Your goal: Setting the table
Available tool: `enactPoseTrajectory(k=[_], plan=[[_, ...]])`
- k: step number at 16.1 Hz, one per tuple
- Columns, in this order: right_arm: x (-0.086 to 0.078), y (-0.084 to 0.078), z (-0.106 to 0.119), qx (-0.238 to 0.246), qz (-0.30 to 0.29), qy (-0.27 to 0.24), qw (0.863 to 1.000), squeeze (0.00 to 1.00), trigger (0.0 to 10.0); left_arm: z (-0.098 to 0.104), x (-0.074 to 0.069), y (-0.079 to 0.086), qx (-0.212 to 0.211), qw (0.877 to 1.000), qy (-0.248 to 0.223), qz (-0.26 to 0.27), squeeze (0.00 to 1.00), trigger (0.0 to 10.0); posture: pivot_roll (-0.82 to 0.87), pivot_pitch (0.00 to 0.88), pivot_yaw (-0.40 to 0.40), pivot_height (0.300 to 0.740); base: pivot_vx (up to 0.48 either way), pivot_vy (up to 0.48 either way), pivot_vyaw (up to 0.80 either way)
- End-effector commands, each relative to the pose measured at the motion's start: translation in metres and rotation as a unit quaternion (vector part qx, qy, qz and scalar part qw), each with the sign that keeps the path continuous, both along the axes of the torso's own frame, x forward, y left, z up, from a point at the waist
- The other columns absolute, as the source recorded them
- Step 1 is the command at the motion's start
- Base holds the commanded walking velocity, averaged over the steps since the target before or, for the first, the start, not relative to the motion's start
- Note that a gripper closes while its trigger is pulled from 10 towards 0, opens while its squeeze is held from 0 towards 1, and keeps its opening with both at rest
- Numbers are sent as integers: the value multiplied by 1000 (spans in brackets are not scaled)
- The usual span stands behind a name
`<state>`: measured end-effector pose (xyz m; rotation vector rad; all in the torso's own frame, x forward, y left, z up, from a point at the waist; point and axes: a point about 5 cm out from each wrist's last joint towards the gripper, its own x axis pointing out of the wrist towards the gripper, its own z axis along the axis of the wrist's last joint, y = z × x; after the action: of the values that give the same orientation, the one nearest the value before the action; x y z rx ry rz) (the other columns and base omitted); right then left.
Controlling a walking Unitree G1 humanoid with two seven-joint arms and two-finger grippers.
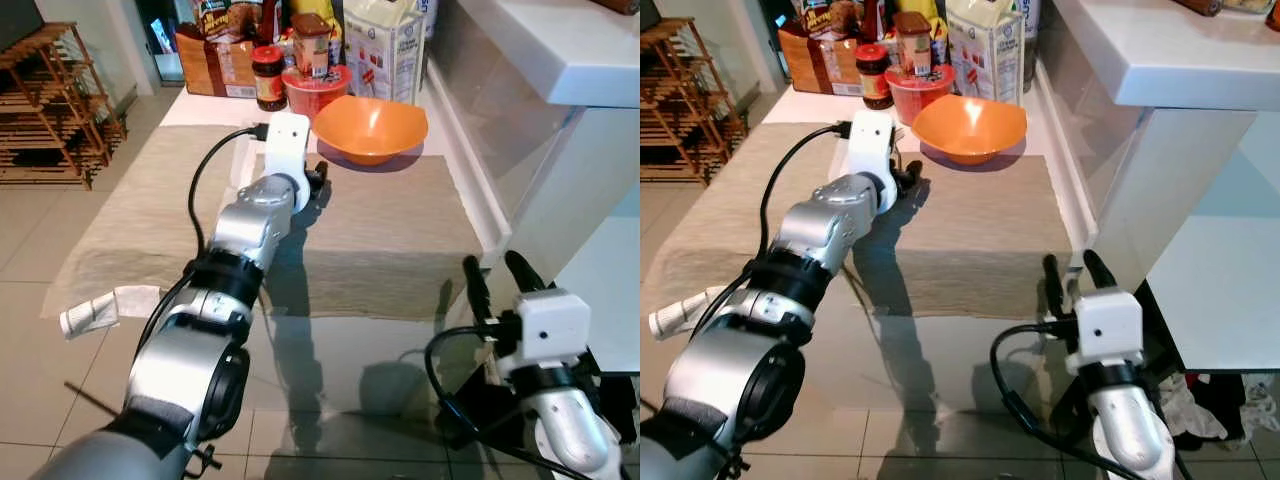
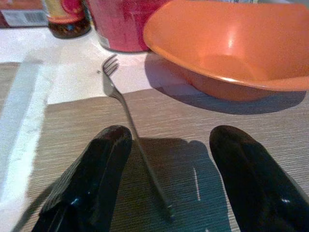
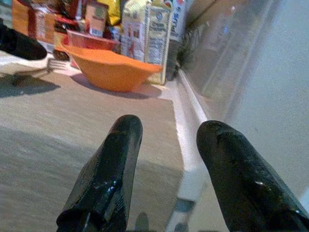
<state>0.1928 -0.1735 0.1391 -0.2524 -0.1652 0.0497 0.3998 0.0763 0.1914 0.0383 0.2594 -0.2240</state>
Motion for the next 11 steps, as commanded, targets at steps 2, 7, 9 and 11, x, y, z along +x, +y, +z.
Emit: enactPoseTrajectory(k=[2,7,9,11], plan=[[-3,0,7,-4,-1,-5,1000,0,10000,0,1,-11,-9,1000,5,-1,0,10000,-248,59,25,740,0,0,0],[-10,-1,11,-2,3,1,1000,0,10000,-21,1,-10,28,999,30,14,0,10000,-261,71,18,740,0,0,0],[-18,-5,11,1,4,11,1000,0,10000,-31,1,-2,56,997,34,39,0,10000,-270,72,15,740,0,0,0],[-19,-6,11,-1,3,14,1000,0,10000,-30,1,-2,56,997,31,45,0,10000,-271,71,13,740,0,0,0]])
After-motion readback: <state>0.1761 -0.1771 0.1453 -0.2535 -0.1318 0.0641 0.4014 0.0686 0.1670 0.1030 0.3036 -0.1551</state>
